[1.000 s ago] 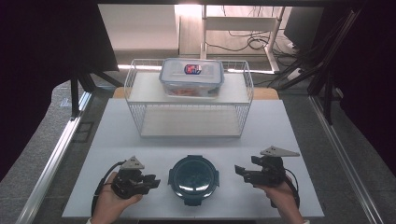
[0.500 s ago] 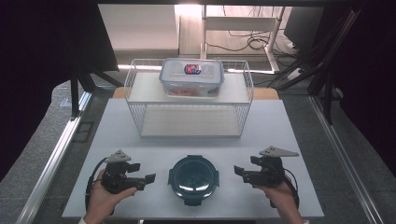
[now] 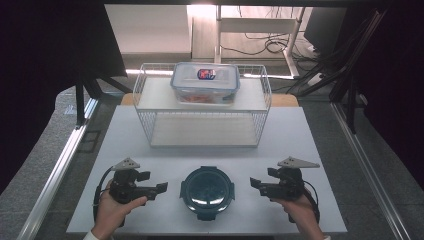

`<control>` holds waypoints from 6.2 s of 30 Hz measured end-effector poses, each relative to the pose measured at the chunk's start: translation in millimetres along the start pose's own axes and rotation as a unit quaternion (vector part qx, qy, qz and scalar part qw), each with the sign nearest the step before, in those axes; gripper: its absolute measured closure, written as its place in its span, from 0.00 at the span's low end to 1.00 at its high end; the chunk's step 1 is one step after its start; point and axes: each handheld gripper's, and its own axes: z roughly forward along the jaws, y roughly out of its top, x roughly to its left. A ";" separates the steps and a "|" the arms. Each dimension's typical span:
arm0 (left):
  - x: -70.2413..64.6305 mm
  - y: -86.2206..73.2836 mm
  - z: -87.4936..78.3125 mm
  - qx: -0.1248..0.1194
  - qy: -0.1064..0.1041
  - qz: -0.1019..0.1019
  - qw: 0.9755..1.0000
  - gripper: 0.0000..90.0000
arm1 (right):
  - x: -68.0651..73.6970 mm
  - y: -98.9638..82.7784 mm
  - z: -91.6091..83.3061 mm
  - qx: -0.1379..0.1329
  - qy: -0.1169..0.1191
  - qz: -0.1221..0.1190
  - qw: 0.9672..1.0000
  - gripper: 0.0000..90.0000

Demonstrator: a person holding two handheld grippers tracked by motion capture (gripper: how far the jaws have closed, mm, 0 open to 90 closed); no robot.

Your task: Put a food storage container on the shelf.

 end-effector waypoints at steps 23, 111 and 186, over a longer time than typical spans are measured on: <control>2.5 3.0 17.6 0.000 -0.068 -0.065 0.996 0.15 | 14.9 -4.1 11.9 0.025 0.090 0.061 0.994 0.17; -23.8 -6.4 59.0 0.054 -0.174 -0.148 0.972 0.46 | 47.3 -12.5 47.8 0.060 0.167 0.176 0.968 0.45; -33.2 130.9 -11.4 -0.033 -0.171 -0.061 0.983 0.46 | 60.7 137.9 -6.9 -0.016 0.149 0.071 0.986 0.45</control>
